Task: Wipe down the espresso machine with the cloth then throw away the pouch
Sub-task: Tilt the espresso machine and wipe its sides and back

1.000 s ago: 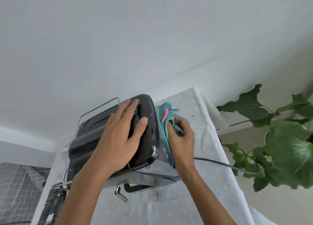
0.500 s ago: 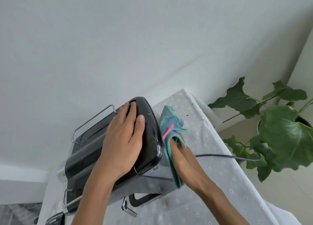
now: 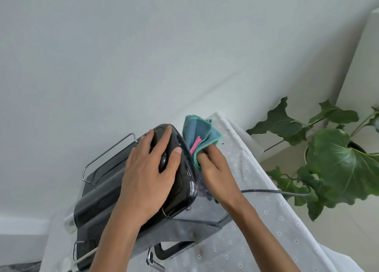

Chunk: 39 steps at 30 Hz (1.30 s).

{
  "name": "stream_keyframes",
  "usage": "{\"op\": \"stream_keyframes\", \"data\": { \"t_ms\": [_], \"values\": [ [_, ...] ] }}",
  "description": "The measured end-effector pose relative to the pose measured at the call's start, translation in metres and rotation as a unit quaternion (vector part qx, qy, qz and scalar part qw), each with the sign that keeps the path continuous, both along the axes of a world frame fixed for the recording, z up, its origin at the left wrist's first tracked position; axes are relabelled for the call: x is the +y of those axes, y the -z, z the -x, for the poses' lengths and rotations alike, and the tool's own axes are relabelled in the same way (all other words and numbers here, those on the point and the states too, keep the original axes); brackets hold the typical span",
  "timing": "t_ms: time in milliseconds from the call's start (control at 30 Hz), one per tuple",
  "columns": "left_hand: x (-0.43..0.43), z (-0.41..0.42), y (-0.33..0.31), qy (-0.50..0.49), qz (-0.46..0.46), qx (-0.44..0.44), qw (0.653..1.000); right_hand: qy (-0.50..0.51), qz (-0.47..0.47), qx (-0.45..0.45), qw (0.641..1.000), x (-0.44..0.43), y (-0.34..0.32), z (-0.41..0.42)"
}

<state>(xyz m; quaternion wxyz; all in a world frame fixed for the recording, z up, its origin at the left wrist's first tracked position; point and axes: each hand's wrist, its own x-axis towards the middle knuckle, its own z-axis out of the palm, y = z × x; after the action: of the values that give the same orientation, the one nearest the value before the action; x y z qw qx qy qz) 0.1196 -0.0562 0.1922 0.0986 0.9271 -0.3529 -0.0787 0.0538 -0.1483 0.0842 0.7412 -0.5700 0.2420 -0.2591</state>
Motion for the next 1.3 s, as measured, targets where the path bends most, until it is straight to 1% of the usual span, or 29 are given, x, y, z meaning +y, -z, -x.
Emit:
{"op": "stream_keyframes", "data": {
  "t_ms": [100,200,267,300,367,400,433,567,767,833,900,967,1000,1033,1067,1100,1133,1167,1200,1233,1267,1300],
  "values": [
    [0.002,0.0,0.0,-0.006,0.0,0.004,1.0,-0.022,0.066,0.009,0.998,-0.004,-0.006,0.009],
    [0.001,0.001,0.0,-0.008,-0.006,0.004,1.0,-0.053,0.144,0.039,0.987,-0.014,-0.012,0.013],
    [0.001,0.001,-0.001,-0.009,-0.008,0.004,1.0,-0.064,0.165,0.044,0.983,-0.014,-0.009,0.008],
    [0.0,0.001,-0.001,-0.01,-0.008,0.004,1.0,-0.068,0.137,0.039,0.987,-0.01,-0.008,0.004],
    [0.0,0.002,-0.002,-0.012,-0.01,0.006,1.0,-0.075,0.022,0.017,0.997,-0.001,-0.005,-0.001],
    [0.0,0.003,-0.002,-0.014,-0.011,0.008,1.0,-0.079,-0.018,-0.003,0.997,0.001,-0.004,-0.003],
    [0.0,0.003,-0.002,-0.014,-0.011,0.008,1.0,-0.082,-0.033,-0.019,0.996,0.002,-0.003,-0.003],
    [-0.001,0.003,-0.002,-0.016,-0.013,0.009,1.0,-0.109,-0.035,-0.051,0.992,0.003,0.001,0.005],
    [-0.001,0.002,-0.002,-0.017,-0.015,0.01,1.0,-0.134,-0.042,-0.071,0.988,0.023,-0.01,0.046],
    [-0.001,0.002,-0.002,-0.018,-0.016,0.012,1.0,-0.117,-0.082,-0.066,0.988,0.01,-0.015,0.036],
    [-0.002,0.002,-0.003,-0.02,-0.015,0.015,1.0,-0.097,-0.084,-0.055,0.99,0.003,-0.011,0.023],
    [-0.001,0.003,-0.003,-0.022,-0.013,0.018,1.0,-0.08,-0.106,-0.058,0.989,0.0,-0.001,0.02],
    [-0.001,0.003,-0.003,-0.022,-0.011,0.019,1.0,-0.082,-0.108,-0.042,0.99,-0.003,0.009,0.014],
    [0.0,0.003,-0.003,-0.022,-0.009,0.02,1.0,-0.1,-0.096,-0.02,0.99,-0.004,0.015,0.008],
    [0.0,0.003,-0.003,-0.023,-0.008,0.021,0.999,-0.142,-0.055,-0.024,0.988,-0.006,0.029,0.01],
    [-0.001,0.003,-0.003,-0.023,-0.007,0.022,0.999,-0.16,-0.048,-0.033,0.985,-0.007,0.051,0.014],
    [-0.001,0.003,-0.004,-0.023,-0.007,0.023,0.999,-0.168,-0.072,-0.015,0.983,-0.015,0.082,0.005],
    [0.0,0.003,-0.004,-0.022,-0.008,0.023,0.999,-0.185,-0.087,-0.036,0.978,-0.023,0.105,-0.005],
    [0.0,0.003,-0.004,-0.023,-0.008,0.023,0.999,-0.193,-0.103,-0.076,0.973,-0.027,0.106,-0.007],
    [0.0,0.003,-0.004,-0.023,-0.008,0.023,0.999,-0.195,-0.097,-0.082,0.973,-0.021,0.086,0.002],
    [0.0,0.003,-0.004,-0.024,-0.007,0.023,0.999,-0.179,-0.124,-0.085,0.972,-0.015,0.054,0.012],
    [0.0,0.003,-0.004,-0.024,-0.006,0.023,0.999,-0.174,-0.162,-0.068,0.969,-0.018,0.025,0.023]
  ]
}}
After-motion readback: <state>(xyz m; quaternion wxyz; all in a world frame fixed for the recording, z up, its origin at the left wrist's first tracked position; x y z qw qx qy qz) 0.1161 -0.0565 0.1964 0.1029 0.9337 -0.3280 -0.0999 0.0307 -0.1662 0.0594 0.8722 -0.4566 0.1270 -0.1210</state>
